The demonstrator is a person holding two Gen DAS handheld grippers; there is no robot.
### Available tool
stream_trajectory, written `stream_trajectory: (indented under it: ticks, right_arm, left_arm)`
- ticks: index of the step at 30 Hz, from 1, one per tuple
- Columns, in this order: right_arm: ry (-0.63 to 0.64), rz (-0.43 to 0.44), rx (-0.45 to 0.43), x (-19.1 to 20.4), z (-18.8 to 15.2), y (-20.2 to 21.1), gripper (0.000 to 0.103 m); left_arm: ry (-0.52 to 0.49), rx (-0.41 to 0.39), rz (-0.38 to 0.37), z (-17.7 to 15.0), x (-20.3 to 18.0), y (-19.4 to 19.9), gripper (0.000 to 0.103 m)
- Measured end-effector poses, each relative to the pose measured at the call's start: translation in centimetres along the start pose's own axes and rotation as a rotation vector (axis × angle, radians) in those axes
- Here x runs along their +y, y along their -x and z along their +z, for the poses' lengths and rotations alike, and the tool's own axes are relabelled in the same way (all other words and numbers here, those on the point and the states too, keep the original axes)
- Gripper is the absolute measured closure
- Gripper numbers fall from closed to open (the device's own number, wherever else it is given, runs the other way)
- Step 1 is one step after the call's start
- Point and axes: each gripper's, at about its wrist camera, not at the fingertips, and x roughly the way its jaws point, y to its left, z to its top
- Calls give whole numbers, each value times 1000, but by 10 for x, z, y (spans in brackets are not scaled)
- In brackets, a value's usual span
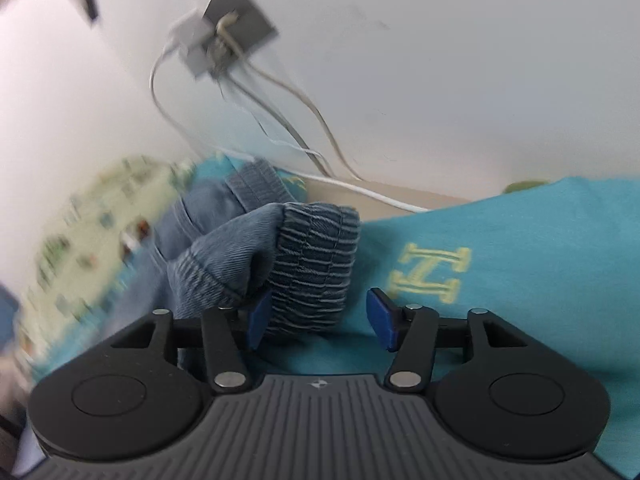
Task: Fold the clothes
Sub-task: 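Lift the striped denim garment by its cuff with the right gripper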
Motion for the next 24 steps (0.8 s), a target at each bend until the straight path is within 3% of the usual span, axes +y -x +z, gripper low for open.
stream_trajectory:
  ticks: [2, 4, 5, 8, 10, 11, 14, 19, 24]
  right_arm:
    - [-43, 75, -25, 2, 1, 2, 41]
    - [-36, 125, -30, 10, 1, -2, 30]
    - [-38, 130, -21, 13, 1, -6, 25]
    - [-94, 130, -10, 19, -1, -18, 25]
    - [-89, 95, -33, 28, -3, -19, 34]
    - [-72, 64, -40, 34, -5, -17, 49]
    - [-43, 13, -32, 42, -2, -8, 61]
    - [120, -39, 22, 53, 11, 19, 66]
    - [460, -149, 100, 66, 22, 28, 66]
  left_arm:
    - [1, 1, -1, 0, 0, 0, 44]
    - [1, 3, -2, 0, 1, -1, 44]
    - [2, 4, -3, 0, 1, -1, 44]
    - [8, 7, -5, 0, 1, -3, 44]
    - [11, 7, -6, 1, 2, -3, 44]
    - [14, 5, -6, 1, 2, -2, 44]
    - [22, 1, -10, 1, 3, -1, 44]
    - [14, -6, -4, 2, 2, 2, 44]
    - [25, -4, -11, 3, 4, 4, 44]
